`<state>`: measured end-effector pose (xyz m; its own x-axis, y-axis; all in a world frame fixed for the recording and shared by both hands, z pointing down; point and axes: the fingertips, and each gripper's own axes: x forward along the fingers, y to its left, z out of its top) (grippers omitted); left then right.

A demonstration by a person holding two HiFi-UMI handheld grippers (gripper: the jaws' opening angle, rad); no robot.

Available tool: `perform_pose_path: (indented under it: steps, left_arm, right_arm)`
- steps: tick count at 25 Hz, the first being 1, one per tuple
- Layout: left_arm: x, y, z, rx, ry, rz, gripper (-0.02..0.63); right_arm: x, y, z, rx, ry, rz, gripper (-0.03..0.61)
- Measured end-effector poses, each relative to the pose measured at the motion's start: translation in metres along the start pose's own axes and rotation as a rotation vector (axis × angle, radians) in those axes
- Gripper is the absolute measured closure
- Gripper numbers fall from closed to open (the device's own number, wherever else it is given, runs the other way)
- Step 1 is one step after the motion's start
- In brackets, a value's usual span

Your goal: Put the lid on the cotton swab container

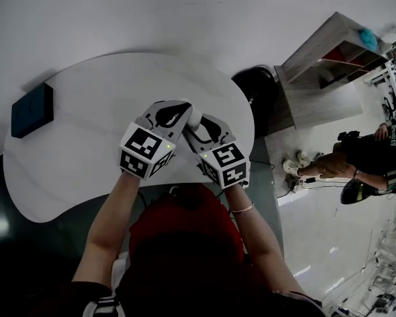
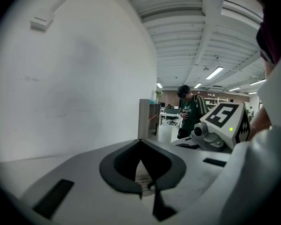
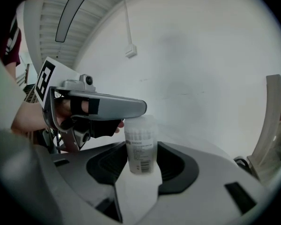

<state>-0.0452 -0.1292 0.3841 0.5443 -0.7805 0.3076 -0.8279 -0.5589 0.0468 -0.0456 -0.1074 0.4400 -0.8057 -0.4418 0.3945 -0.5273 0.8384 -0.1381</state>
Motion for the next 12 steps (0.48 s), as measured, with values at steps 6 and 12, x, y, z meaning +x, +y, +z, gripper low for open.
perform_pose_path:
  steps: [6, 12]
  left_arm:
    - [0.0077, -0.0036, -0.0005, -0.038, 0.001, -0.008, 0.589]
    - [0.0101, -0.0018, -0.0076, -0.06, 0.021, 0.0, 0.589]
  right_arm:
    - [-0.0021, -0.0056, -0.0041, -0.023, -0.003, -0.015, 0.373]
    - [0.0004, -0.0061, -0.0069, -0.029, 0.011, -0.008, 0.373]
